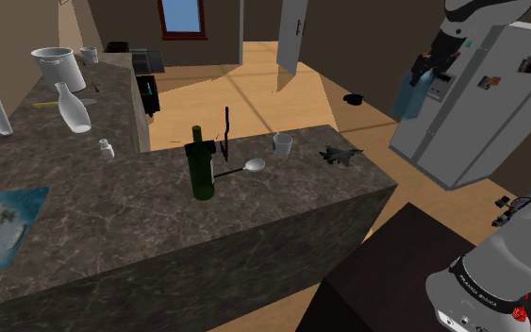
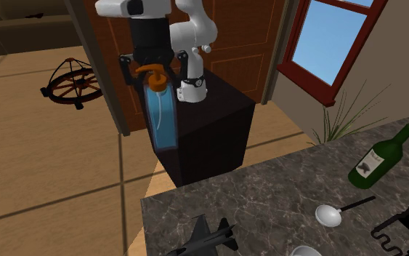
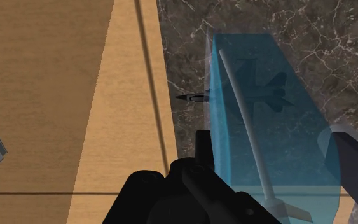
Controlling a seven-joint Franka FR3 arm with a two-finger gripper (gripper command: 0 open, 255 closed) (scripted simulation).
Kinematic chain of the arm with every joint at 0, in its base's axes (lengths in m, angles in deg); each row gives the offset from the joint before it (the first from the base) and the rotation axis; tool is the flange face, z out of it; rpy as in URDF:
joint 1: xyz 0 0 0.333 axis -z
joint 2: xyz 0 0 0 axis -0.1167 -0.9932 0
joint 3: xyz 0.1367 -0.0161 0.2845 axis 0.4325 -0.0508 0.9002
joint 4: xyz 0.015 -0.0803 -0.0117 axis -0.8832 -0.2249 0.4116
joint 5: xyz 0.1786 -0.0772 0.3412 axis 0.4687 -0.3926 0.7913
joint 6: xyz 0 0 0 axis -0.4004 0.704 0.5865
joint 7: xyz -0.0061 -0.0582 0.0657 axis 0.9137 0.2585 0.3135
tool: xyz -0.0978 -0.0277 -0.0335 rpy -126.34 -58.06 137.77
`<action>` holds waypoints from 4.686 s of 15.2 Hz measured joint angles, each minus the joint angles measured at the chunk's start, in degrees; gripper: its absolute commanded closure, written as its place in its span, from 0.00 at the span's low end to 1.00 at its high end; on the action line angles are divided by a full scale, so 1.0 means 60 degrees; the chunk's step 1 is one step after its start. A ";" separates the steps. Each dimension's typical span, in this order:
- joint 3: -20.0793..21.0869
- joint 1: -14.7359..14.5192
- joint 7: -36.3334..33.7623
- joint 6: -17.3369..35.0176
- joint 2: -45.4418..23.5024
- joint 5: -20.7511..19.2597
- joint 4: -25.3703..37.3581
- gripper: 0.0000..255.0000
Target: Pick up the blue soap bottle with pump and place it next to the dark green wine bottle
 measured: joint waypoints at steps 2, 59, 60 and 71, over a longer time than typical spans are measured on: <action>0.0014 -0.0004 -0.0014 -0.0269 0.0047 -0.0019 0.0228 1.00; 0.6202 -0.5323 -1.1172 -0.3874 -0.5861 -0.1836 0.8644 1.00; 0.6206 -0.5654 -1.1311 -0.4392 -0.6578 -0.1967 0.9863 1.00; 0.6231 -0.5714 -1.1698 -0.3278 -0.6746 -0.2024 0.8839 1.00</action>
